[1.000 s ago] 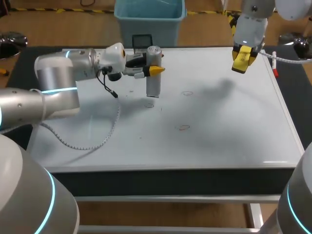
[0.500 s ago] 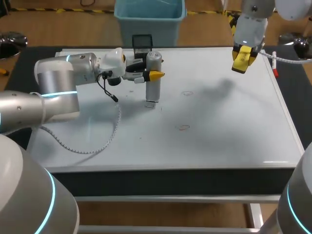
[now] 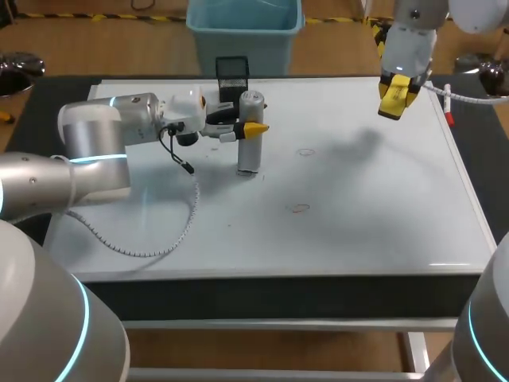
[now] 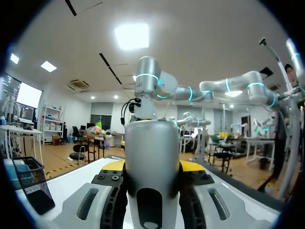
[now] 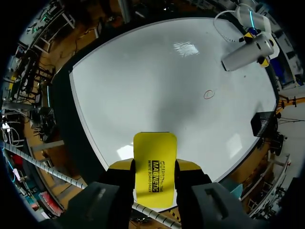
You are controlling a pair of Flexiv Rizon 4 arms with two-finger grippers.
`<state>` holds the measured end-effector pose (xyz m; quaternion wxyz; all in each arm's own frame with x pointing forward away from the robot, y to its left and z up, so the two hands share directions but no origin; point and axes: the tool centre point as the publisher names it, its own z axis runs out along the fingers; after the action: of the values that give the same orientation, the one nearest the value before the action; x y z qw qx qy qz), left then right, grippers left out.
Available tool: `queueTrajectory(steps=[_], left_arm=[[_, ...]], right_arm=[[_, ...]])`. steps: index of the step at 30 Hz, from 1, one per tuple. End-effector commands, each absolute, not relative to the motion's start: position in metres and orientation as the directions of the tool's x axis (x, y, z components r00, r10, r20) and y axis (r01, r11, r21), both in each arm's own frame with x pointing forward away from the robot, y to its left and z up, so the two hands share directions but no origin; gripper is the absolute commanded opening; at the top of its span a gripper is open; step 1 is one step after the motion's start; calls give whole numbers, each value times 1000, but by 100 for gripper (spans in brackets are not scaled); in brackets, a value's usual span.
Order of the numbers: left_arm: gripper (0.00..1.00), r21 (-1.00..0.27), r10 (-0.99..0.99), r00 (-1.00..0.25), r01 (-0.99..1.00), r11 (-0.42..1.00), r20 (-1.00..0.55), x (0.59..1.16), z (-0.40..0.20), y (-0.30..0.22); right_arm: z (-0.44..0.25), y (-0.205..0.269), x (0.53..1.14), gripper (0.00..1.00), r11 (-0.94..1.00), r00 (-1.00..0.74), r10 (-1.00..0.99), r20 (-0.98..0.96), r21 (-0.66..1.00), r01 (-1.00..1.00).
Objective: Pick up the inspection probe, press it on each red-marked spot on the whiteboard one by one, put down the probe, pick up the eraser, and wipe off all the red marks.
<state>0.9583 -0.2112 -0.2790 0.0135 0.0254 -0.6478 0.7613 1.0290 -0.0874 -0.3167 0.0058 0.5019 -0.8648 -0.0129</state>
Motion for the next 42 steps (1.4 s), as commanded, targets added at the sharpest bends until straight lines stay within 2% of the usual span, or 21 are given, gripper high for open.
queueTrajectory(steps=[1, 23, 42], left_arm=[[0, -985, -14, -998, -56, -163, 59, 957, -282, -211], [0, -992, -10, -998, -68, -105, 70, 947, -287, -207], [0, -990, -18, -999, -29, -136, 32, 944, -267, -207]], right_arm=[[-316, -88, 1029, 0, 494, -494, -869, 0, 27, -869], [-316, -88, 1029, 0, 494, -494, -869, 0, 27, -869], [-316, -88, 1029, 0, 494, -494, -869, 0, 27, -869]])
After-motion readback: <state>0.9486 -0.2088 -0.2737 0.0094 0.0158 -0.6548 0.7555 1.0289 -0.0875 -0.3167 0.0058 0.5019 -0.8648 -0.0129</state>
